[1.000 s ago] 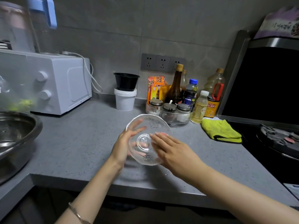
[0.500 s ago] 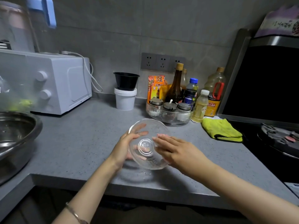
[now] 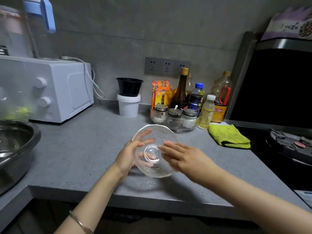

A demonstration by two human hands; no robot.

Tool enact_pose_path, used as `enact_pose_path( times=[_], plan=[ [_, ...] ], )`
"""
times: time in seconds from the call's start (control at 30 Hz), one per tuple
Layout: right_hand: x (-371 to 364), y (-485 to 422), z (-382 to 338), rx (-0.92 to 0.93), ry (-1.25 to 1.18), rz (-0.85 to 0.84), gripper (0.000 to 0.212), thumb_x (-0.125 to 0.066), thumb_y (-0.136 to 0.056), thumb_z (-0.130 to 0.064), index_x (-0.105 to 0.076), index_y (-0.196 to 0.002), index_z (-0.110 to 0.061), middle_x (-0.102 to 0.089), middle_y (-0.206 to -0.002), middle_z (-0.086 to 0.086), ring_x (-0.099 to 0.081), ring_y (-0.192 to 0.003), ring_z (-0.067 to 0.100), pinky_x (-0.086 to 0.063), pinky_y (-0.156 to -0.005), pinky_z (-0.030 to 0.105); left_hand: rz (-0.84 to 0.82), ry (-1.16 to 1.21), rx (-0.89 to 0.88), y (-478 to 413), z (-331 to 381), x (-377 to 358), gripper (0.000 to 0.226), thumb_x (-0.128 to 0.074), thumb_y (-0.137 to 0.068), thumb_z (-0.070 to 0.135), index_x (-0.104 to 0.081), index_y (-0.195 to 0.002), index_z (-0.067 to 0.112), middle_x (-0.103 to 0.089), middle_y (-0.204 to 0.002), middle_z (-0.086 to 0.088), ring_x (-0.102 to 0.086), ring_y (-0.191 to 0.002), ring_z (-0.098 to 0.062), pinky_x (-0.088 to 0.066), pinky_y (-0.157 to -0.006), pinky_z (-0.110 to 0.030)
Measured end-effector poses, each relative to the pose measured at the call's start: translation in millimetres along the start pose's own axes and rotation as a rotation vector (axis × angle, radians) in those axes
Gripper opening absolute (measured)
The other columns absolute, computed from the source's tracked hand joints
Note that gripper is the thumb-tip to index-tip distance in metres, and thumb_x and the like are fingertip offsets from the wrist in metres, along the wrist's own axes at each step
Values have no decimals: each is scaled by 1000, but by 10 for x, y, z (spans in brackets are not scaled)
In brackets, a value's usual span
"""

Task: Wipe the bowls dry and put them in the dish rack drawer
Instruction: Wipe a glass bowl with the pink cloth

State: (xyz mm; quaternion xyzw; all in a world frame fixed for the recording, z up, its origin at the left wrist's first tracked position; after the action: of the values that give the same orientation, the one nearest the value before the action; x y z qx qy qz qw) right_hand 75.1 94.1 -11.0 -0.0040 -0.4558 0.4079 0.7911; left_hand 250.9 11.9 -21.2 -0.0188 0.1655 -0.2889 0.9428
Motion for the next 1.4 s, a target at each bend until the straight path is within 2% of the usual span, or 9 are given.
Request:
enact_pose_path(
  times=[0.07,0.23,0.37,0.57,0.77,0.87,1.07,1.27,1.4],
  plan=[
    [-9,-27,54,-11,55,14,44,-35,-83,-14,-74,-103,-9,-66,-120,9,-64,-109,26,-51,-90,34,10,-10,-13,9,4,8,47,-30,-95,6,-54,-128,29,-59,-130,-6,-63,-107,-35,-57,-77,-46],
    [-60,-288,-282,-254,-213,120,28,-51,-77,-16,-73,-94,-15,-70,-110,1,-70,-88,19,-54,-50,24,100,88,-145,8,-99,-189,53,-33,-92,0,-48,-130,35,-56,-133,5,-61,-113,-23,-53,-71,-28],
    [-143,-305,-417,-254,-342,109,34,-43,-86,-26,-71,-104,-17,-67,-117,-1,-69,-96,16,-56,-59,25,146,93,-178,1,-109,-188,46,-26,-96,5,-55,-124,28,-58,-131,-3,-59,-117,-16,-52,-93,-40],
    [-91,-16,3,-1,-63,0,43,-36,-84,-20,-74,-102,-12,-66,-121,5,-63,-112,24,-56,-84,32,-5,-28,-19,34,-11,34,45,-28,-98,9,-52,-129,32,-59,-130,-2,-66,-100,-35,-53,-84,-53],
    [-24,-328,-369,-342,-347,167,30,-45,-80,-23,-73,-90,-18,-71,-106,-4,-70,-78,18,-51,-46,24,72,88,-138,46,-180,-202,51,-35,-93,4,-49,-130,37,-58,-130,6,-63,-106,-16,-54,-70,-25],
    [-50,-389,-505,-379,-460,174,32,-45,-83,-23,-71,-102,-17,-68,-114,-2,-71,-84,20,-54,-49,27,115,73,-162,17,-203,-198,41,-39,-89,24,-59,-116,47,-61,-129,3,-57,-119,-26,-49,-93,-35],
    [-16,8,-15,30,-91,-1,43,-37,-83,-21,-75,-102,-14,-67,-120,2,-63,-111,22,-57,-79,31,-84,-18,3,52,-20,73,43,-46,-86,26,-55,-127,33,-61,-129,-5,-66,-98,-35,-53,-83,-55],
    [1,-203,-303,-266,-290,145,38,-39,-81,-25,-75,-92,-18,-72,-106,-1,-72,-80,21,-55,-50,28,35,36,-134,75,-157,-138,47,-46,-92,15,-47,-133,38,-57,-132,7,-63,-111,-18,-54,-79,-30],
    [-98,-312,-508,-374,-434,130,37,-41,-85,-26,-70,-105,-14,-68,-112,1,-71,-81,23,-55,-47,31,143,34,-165,36,-267,-229,44,-33,-98,11,-57,-120,40,-60,-129,2,-54,-123,-23,-43,-103,-39]
  ],
)
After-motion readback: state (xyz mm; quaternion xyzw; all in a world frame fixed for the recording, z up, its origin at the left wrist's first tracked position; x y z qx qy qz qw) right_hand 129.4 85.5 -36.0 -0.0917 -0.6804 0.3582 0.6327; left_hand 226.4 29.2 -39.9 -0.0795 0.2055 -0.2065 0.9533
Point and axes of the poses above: each hand's wrist, its own y-axis away from the middle knuckle, its own x-axis out of the back of the hand, z = x × y, the point moved 1 cm from there along -y, towards the middle knuckle
